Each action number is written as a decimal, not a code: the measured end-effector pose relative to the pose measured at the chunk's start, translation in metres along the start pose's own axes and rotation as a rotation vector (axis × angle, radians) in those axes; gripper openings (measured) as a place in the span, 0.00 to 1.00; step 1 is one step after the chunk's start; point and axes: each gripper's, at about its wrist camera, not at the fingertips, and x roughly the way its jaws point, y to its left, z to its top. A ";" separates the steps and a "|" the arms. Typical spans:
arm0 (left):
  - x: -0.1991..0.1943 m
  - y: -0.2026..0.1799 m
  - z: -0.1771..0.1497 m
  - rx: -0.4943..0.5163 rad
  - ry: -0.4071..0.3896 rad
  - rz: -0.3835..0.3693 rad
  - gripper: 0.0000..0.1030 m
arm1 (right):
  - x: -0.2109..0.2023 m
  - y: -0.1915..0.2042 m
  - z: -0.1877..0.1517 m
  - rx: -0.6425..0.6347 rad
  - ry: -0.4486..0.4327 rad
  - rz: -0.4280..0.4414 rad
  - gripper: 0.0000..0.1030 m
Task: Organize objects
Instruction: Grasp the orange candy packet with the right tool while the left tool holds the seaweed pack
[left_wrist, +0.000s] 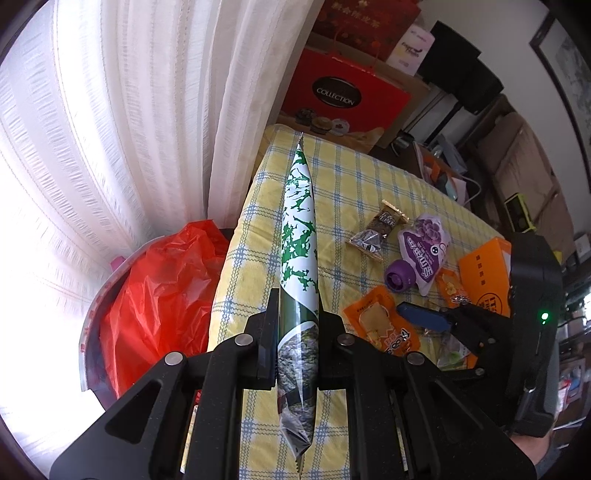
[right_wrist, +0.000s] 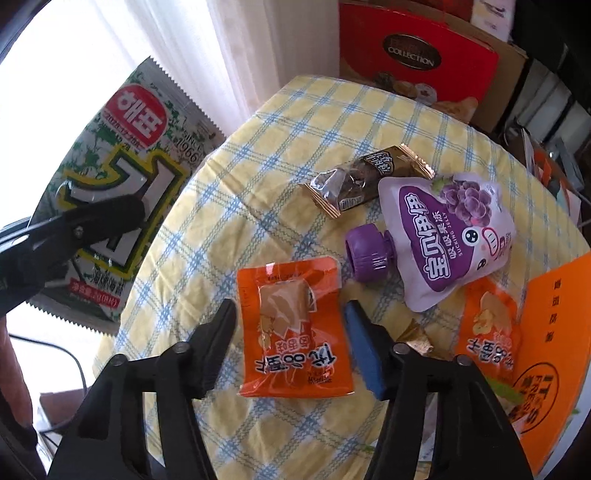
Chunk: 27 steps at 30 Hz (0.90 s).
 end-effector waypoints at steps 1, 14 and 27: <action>0.000 0.000 -0.001 0.000 0.003 0.000 0.11 | 0.001 0.002 -0.001 -0.008 -0.006 -0.003 0.75; -0.002 -0.001 -0.001 -0.009 0.008 -0.015 0.11 | -0.009 0.014 -0.005 -0.061 -0.054 -0.082 0.45; -0.021 -0.026 0.003 0.027 -0.015 -0.023 0.11 | -0.058 -0.001 -0.013 0.008 -0.114 -0.054 0.45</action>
